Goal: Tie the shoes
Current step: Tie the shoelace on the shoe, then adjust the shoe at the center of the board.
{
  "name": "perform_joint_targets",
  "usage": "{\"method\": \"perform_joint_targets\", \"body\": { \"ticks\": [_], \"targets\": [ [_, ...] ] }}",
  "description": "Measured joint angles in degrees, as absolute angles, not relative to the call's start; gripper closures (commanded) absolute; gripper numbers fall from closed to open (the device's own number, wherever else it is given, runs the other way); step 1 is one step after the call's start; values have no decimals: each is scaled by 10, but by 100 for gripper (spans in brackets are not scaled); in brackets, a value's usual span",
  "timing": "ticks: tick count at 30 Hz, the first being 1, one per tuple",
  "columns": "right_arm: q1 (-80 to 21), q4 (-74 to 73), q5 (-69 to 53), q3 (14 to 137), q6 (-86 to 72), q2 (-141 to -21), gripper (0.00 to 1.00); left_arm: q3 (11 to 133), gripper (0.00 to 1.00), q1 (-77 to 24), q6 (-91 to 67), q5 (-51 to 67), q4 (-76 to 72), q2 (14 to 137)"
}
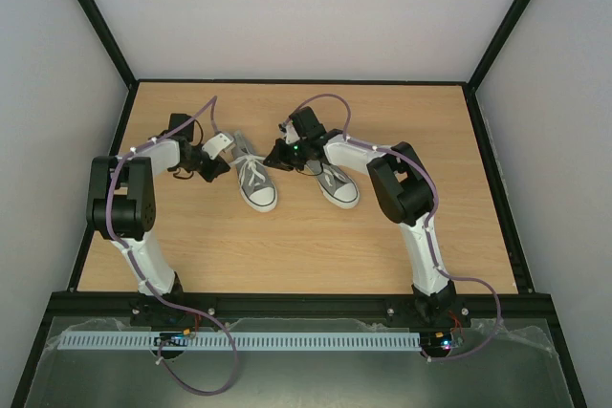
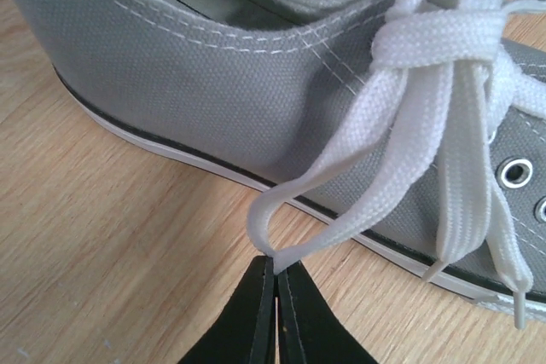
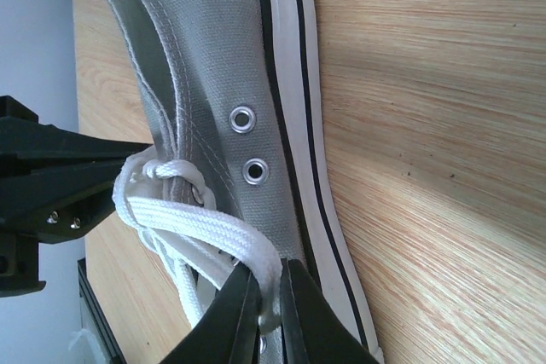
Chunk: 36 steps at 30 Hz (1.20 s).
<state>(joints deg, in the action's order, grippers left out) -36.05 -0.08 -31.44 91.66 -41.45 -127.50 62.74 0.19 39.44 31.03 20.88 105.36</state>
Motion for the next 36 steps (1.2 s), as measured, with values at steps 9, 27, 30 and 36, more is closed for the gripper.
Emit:
{"method": "perform_joint_targets", "body": {
  "ticks": [9,27,30,36],
  "targets": [
    [-361,4,-318,916,-423,-1275,99,631,98,2,382,282,204,1066],
    [-361,20,-326,886,-425,-1276,99,636,98,-7,371,248,201,1087],
    [-361,22,-327,886,-426,-1278,91,636,98,-7,371,248,201,1087],
    [-362,22,-331,891,-429,-1287,70,636,94,-16,369,244,199,1087]
  ]
}}
